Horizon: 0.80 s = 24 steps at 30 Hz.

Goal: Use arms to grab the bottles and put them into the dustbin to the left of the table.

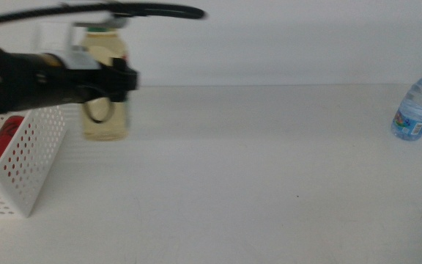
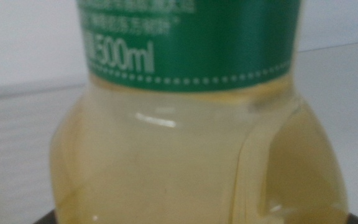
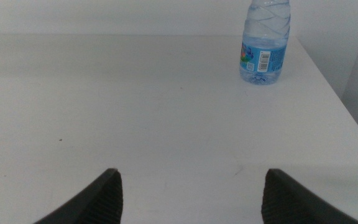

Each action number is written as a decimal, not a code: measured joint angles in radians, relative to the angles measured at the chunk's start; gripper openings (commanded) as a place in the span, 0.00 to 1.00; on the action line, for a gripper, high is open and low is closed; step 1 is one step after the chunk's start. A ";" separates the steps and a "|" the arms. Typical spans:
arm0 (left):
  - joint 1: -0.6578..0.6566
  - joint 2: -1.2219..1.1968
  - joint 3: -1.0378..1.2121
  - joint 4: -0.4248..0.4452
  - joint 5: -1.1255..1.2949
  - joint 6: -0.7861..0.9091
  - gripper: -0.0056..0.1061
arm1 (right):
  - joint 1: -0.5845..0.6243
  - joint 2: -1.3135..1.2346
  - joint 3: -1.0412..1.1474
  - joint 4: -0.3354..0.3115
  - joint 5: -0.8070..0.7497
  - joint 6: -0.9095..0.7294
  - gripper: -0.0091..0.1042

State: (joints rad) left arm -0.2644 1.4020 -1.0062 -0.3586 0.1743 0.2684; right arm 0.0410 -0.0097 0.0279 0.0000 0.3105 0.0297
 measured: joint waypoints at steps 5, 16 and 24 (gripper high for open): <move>0.141 -0.046 -0.002 0.012 0.124 0.002 0.01 | 0.000 0.000 0.000 0.000 0.000 0.000 0.60; 0.413 -0.036 -0.208 0.099 0.418 0.011 0.01 | 0.000 0.000 0.000 0.000 0.000 0.000 0.60; 0.536 0.152 -0.440 0.167 0.659 0.036 0.01 | 0.000 0.000 0.000 0.000 0.000 0.000 0.60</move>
State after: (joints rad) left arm 0.2711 1.5539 -1.4462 -0.1918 0.8333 0.3046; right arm 0.0410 -0.0097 0.0279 0.0000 0.3105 0.0297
